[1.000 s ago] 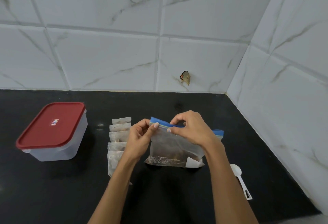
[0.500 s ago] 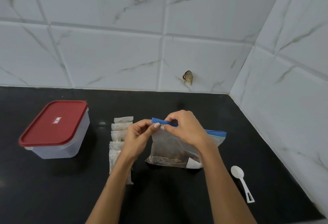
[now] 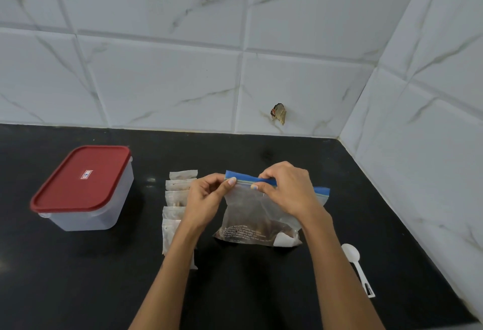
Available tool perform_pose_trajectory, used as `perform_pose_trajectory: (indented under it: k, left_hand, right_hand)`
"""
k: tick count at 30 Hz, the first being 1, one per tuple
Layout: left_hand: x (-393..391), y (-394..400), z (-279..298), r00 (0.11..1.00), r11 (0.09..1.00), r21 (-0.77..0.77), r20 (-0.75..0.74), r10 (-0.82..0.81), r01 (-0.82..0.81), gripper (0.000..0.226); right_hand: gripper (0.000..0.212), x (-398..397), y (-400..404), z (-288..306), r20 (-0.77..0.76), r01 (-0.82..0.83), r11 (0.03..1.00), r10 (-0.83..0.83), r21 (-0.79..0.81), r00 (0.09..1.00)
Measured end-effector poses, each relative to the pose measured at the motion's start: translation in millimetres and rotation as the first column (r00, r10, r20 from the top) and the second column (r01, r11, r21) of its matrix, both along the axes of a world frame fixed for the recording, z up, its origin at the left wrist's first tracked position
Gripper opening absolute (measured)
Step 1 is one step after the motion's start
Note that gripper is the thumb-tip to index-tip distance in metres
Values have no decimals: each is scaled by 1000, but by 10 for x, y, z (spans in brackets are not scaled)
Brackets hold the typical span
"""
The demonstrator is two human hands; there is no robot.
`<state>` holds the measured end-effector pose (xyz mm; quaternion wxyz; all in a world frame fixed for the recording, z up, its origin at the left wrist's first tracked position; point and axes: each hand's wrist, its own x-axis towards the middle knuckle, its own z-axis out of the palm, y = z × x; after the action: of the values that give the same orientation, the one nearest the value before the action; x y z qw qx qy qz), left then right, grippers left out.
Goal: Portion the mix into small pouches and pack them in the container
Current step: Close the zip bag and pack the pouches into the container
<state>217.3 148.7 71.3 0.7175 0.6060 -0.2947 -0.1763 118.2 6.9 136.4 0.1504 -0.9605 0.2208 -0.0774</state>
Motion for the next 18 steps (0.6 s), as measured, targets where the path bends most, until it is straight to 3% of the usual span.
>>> perform_pose_trajectory:
  k: [5,8,11,18]
  left_hand:
    - [-5,-31,58,999,999,26,7,-32,32,11]
    - [-25,-90,45,999,1000,23,-30,-10,10,55]
    - [-36,-146,58,997,999,8,-62,-52,53,73]
    - [-152,-189,197,991,996,-7,-94,-92,92,67]
  right_hand:
    - [18,12,-3,-18,5,-11,1000,11,9,1000]
    - [16,17,14,-27,13,-35,999,34,28,999]
    - [17,9,20,-15,28,-51,997,50,52,998]
    - [10,-121,-80,24,83,-70,956,48,286,995]
